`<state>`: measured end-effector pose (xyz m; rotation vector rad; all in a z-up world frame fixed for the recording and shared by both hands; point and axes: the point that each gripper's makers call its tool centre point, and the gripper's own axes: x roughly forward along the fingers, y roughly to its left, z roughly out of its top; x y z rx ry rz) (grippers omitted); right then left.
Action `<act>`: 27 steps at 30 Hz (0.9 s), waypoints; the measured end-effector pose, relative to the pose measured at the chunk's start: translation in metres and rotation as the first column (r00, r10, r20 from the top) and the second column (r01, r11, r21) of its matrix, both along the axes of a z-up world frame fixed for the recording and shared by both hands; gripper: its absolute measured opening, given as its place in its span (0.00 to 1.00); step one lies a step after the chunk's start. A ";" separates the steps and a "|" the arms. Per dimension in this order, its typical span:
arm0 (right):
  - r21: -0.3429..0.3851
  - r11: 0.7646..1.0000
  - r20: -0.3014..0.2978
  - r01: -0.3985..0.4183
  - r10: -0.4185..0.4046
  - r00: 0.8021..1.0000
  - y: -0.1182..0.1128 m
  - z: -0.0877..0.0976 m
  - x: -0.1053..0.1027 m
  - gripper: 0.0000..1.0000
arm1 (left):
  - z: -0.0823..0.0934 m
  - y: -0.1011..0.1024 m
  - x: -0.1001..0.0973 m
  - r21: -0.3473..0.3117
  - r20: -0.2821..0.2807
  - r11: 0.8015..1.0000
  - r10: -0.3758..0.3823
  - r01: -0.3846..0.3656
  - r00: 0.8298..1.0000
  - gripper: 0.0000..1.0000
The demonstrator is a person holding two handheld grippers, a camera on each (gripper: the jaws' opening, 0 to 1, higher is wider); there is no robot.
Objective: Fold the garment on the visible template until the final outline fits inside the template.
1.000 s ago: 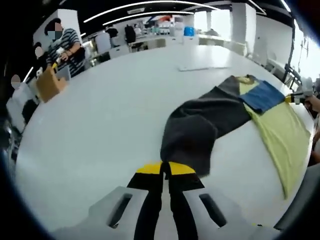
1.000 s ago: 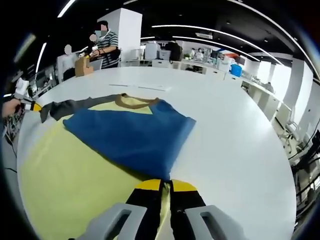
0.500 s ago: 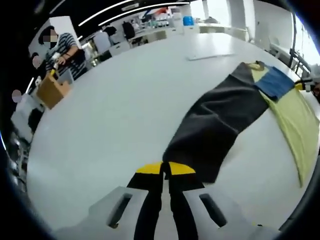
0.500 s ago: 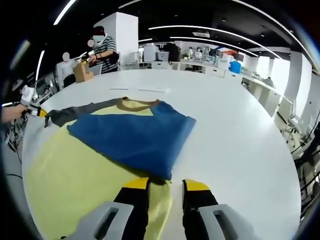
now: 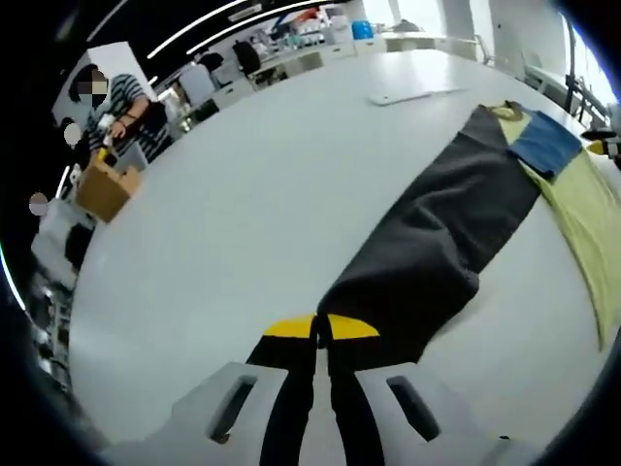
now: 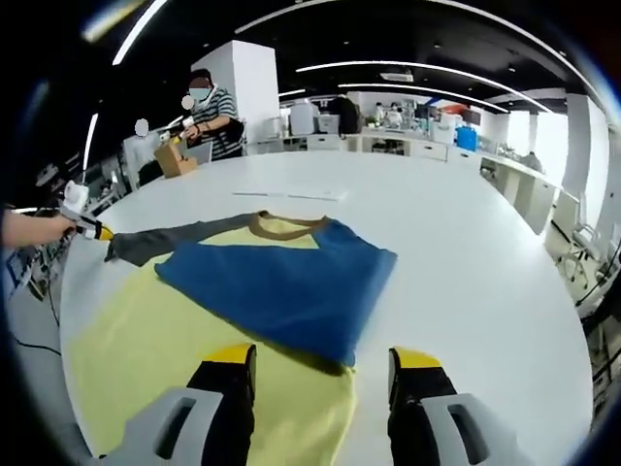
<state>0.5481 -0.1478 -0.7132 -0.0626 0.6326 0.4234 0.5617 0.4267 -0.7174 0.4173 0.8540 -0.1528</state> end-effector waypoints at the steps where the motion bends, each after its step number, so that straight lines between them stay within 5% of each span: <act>1: 0.001 1.000 0.005 -0.008 0.008 1.000 0.002 0.002 0.000 0.56 | 0.000 0.000 0.001 0.002 0.001 1.000 0.001 -0.001 1.000 0.00; 14: 0.075 0.981 0.084 -0.177 0.171 0.982 0.037 0.039 -0.016 0.83 | -0.004 0.012 0.017 0.093 -0.024 0.995 -0.033 0.035 0.999 0.00; 27: 0.074 0.960 0.090 -0.270 0.263 0.961 0.054 0.052 -0.038 0.95 | -0.019 0.019 0.019 0.147 -0.071 0.988 -0.039 0.049 0.997 0.01</act>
